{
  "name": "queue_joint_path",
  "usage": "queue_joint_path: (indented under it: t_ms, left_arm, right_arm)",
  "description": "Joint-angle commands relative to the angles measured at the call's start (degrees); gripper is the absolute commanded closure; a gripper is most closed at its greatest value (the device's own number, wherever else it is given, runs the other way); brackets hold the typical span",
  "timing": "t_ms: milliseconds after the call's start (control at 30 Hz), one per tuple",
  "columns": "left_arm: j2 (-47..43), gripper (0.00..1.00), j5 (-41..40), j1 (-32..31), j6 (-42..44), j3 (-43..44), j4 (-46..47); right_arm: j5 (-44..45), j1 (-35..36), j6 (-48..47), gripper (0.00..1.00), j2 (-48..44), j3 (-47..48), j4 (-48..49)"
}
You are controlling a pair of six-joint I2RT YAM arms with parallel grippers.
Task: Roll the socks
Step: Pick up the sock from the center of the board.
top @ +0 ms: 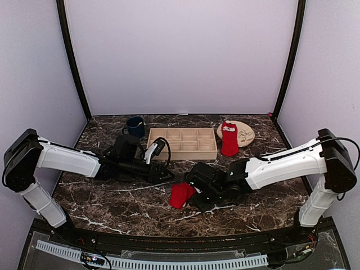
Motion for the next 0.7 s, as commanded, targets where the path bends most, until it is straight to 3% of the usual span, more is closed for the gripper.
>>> queue_joint_path:
  t_ms: [0, 100, 300, 667]
  left_arm:
    - [-0.71, 0.47, -0.04, -0.37, 0.76, 0.56, -0.69]
    - [-0.84, 0.47, -0.37, -0.42, 1.0, 0.16, -0.85]
    - [-1.19, 0.47, -1.52, -0.42, 1.07, -0.18, -1.57]
    - [-2.2, 0.47, -2.4, -0.73, 3.21, 0.92, -4.46]
  right_arm:
    - [3.38, 0.66, -0.98, 0.71, 1.09, 1.21, 2.06]
    - [5.54, 0.68, -1.45, 0.99, 0.46, 1.56, 1.2]
    - [6.34, -1.02, -5.95, 1.0, 0.41, 5.9, -3.04]
    - [-8.88, -8.56, -19.63, 1.0, 1.71, 22.22, -18.36]
